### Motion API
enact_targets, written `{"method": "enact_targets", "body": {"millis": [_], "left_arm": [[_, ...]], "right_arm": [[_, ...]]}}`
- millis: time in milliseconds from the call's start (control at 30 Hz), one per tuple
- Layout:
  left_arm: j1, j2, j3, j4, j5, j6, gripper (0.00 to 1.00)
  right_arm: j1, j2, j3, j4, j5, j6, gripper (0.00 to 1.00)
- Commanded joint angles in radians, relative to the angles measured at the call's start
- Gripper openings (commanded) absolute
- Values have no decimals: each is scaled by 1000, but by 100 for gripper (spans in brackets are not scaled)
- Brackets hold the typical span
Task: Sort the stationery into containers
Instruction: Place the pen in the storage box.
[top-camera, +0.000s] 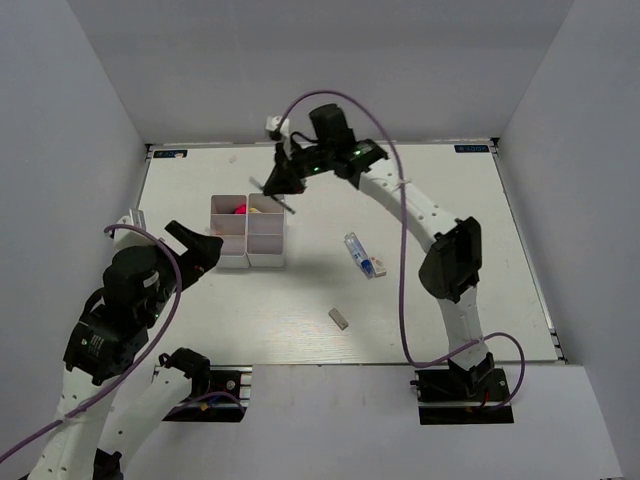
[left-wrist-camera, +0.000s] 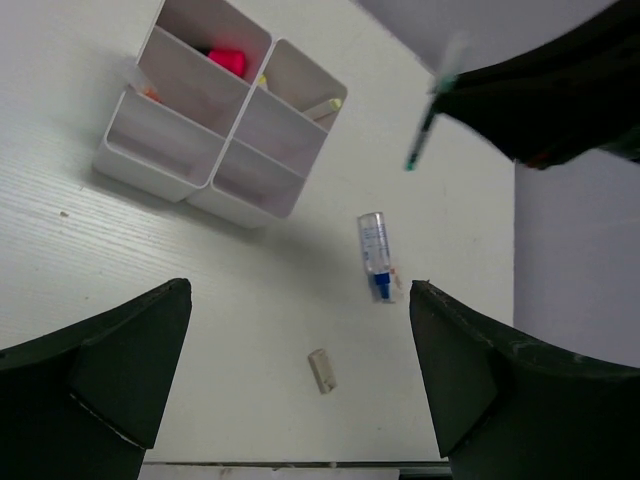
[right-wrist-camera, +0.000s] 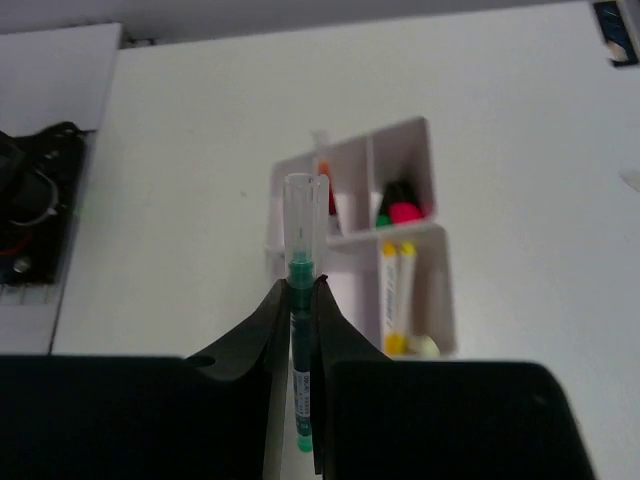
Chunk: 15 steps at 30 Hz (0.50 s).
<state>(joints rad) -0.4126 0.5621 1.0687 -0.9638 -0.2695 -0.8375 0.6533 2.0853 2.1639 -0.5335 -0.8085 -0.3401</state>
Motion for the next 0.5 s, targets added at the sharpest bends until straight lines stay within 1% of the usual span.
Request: {"method": "enact_targets", "body": {"millis": [0,33,67,133,167,200,233,333,400,467], "left_arm": [[-2,12,56,-7,6,-9,100],[-2,12,56,-16,6,-9,100],[-2,12,56,-16,6,-9,100],[-2,12,56,-26,6,-18,100],[-2,-2,56,-26,6,-18,100],[-2,-13,56,-26,6,-29,100],[-2,-13,56,-38,6,-29,100],[-2,-24,56,-61,6,-47,100],[-2,-34,56,-70,16,-48,100],[-2,-53,45,-81,26,-67,100]], "right_arm": [[69,53,13,245,-103,130,0],[78,65,8,280,-107,166,0],[107,71,-2,381,-104,182,0],[132,99,-6,435,-92,228,0],[140,107,-6,514,-87,240,0],[153,125,7,520,-61,260,0],[167,145,10,579,-54,294,0],[203,176,14,650,-44,311,0],[221,193,-2,714,-20,309,0],[235,226,1,736,24,315,0]]}}
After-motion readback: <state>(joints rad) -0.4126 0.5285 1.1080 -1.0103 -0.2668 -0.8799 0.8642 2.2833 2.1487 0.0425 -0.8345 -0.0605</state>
